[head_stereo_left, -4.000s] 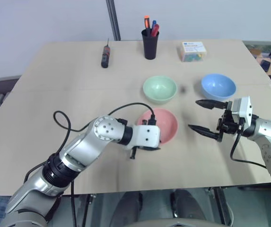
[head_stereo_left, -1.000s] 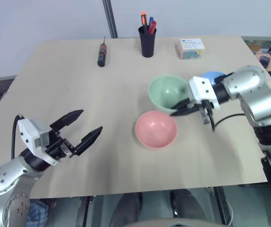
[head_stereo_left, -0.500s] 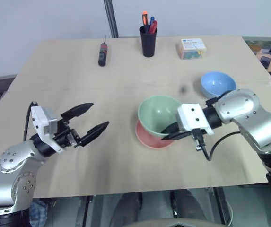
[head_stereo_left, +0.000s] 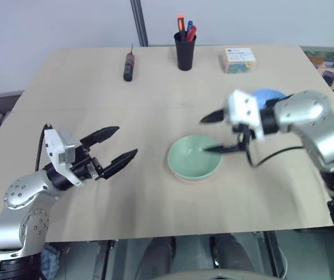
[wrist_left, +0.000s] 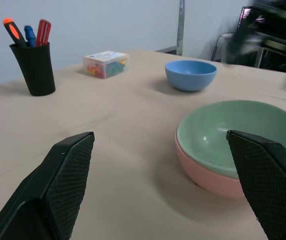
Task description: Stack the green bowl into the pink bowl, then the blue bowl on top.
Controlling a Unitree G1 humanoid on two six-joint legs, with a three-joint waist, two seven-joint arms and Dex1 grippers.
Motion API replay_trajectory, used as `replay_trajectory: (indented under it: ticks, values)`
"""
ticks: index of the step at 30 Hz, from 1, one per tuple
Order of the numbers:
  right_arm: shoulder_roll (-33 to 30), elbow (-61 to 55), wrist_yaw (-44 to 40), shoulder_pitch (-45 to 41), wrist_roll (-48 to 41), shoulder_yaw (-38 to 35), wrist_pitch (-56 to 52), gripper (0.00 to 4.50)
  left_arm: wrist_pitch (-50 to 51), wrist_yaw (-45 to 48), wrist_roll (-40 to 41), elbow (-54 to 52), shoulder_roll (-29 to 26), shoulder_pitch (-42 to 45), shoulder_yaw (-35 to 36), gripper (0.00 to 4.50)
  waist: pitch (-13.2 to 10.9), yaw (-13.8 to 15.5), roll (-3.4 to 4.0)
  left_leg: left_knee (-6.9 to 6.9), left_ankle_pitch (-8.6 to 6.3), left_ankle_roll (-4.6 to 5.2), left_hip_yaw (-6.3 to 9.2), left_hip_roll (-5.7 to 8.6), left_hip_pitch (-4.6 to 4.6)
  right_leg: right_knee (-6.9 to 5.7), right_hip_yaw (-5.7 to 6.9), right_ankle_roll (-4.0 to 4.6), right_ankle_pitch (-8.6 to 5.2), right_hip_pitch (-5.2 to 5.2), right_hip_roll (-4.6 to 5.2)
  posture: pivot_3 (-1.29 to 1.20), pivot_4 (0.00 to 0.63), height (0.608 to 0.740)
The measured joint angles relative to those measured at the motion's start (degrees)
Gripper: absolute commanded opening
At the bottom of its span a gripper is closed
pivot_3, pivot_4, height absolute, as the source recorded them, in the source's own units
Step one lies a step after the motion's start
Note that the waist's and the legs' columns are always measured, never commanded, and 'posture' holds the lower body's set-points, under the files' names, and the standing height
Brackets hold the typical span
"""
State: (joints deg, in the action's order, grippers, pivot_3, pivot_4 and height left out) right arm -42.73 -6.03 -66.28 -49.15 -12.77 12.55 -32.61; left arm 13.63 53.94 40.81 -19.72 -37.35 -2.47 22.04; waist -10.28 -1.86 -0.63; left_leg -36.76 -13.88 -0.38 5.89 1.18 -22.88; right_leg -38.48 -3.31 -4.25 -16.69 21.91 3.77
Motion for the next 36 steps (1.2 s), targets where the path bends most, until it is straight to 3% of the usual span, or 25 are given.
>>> replay_trajectory:
  ticks: [10, 16, 17, 19, 20, 21, 22, 24, 25, 27, 36]
  values:
    - [3.2, 38.2, 8.4, -7.3, 10.4, -0.1, 15.7, 3.65, 0.3, -1.7, -0.1, -0.5, 2.0, 3.2, -3.1, 4.50, 0.0, -0.7, 0.02, 0.08, 0.01, -0.01, -0.24, 0.08, -0.01, -0.02, -0.24, 0.00, 0.00, 0.15, -0.09, 0.00, 0.150, 0.740]
    - [6.6, 52.5, 10.2, -9.3, 14.4, 0.2, 21.7, 3.65, 0.1, -1.8, -0.2, -0.7, 2.8, 3.5, -4.7, 4.50, 0.0, -0.6, 0.01, 0.07, 0.01, -0.01, -0.28, 0.10, -0.02, -0.03, -0.28, 0.00, 0.00, 0.15, -0.08, 0.00, 0.150, 0.740]
    - [7.2, 54.7, 10.7, -9.6, 15.0, 0.3, 22.7, 3.26, 0.1, -1.8, -0.2, -0.8, 2.8, 3.5, -4.7, 4.50, -0.1, -0.6, 0.03, 0.07, 0.01, -0.01, -0.30, 0.10, -0.02, -0.05, -0.30, 0.00, 0.00, 0.16, -0.08, 0.00, 0.150, 0.740]
    - [8.0, 58.6, 11.9, -10.3, 16.4, 0.4, 24.5, 2.99, 0.1, -1.8, -0.2, -1.0, 2.8, 3.6, -4.7, 4.50, -0.1, -0.6, 0.03, 0.06, 0.02, -0.02, -0.32, 0.11, -0.01, -0.06, -0.30, 0.00, 0.00, 0.16, -0.09, 0.00, 0.150, 0.740]
    - [8.4, 61.3, 13.0, -11.0, 17.3, 0.4, 25.7, 2.42, 0.0, -1.8, -0.2, -1.1, 2.8, 3.7, -4.7, 4.50, -0.1, -0.7, 0.03, 0.06, 0.02, -0.02, -0.35, 0.11, 0.00, -0.07, -0.33, 0.00, 0.00, 0.16, -0.09, 0.00, 0.150, 0.740]
    - [8.4, 62.8, 13.4, -11.1, 17.8, 0.4, 26.7, 2.36, 0.0, -1.8, -0.2, -1.1, 2.8, 3.6, -4.7, 4.50, -0.1, -0.7, 0.03, 0.06, 0.02, -0.02, -0.36, 0.11, 0.00, -0.07, -0.32, 0.00, 0.00, 0.16, -0.09, 0.00, 0.150, 0.740]
    - [8.6, 63.9, 13.5, -11.3, 18.3, 0.4, 27.1, 1.76, 0.0, -1.8, -0.2, -1.1, 2.8, 3.6, -4.7, 4.50, -0.1, -0.7, 0.03, 0.06, 0.02, -0.02, -0.37, 0.11, 0.00, -0.07, -0.33, 0.00, 0.00, 0.17, -0.09, 0.00, 0.150, 0.740]
    - [9.0, 66.0, 13.8, -12.2, 18.8, 0.3, 28.5, 1.25, 0.0, -1.8, -0.2, -1.1, 2.8, 3.7, -4.7, 4.50, -0.1, -0.8, 0.03, 0.06, 0.02, -0.02, -0.38, 0.11, 0.00, -0.09, -0.36, 0.00, 0.00, 0.18, -0.10, 0.00, 0.150, 0.740]
    - [9.1, 66.2, 13.8, -12.5, 18.9, 0.2, 28.8, 0.66, 0.0, -1.8, -0.2, -1.1, 2.8, 3.7, -4.7, 4.50, -0.1, -0.8, 0.03, 0.06, 0.02, -0.02, -0.39, 0.11, 0.00, -0.12, -0.39, 0.00, 0.00, 0.20, -0.10, 0.00, 0.150, 0.740]
    - [9.1, 66.3, 13.9, -13.1, 19.0, -0.1, 29.3, 0.07, 0.0, -1.8, -0.2, -1.1, 2.8, 3.7, -4.7, 4.50, -0.1, -0.9, 0.03, 0.05, 0.02, -0.02, -0.39, 0.10, 0.01, -0.14, -0.39, 0.00, 0.00, 0.21, -0.12, 0.00, 0.150, 0.740]
    - [8.9, 64.2, 10.4, -13.0, 19.0, -0.7, 31.9, 0.07, 0.0, -1.7, -0.2, -1.1, 2.8, 3.4, -4.7, 4.50, -0.1, -0.7, 0.04, 0.05, 0.02, -0.01, -0.38, 0.10, 0.00, -0.15, -0.39, 0.00, 0.00, 0.21, -0.12, 0.00, 0.150, 0.740]
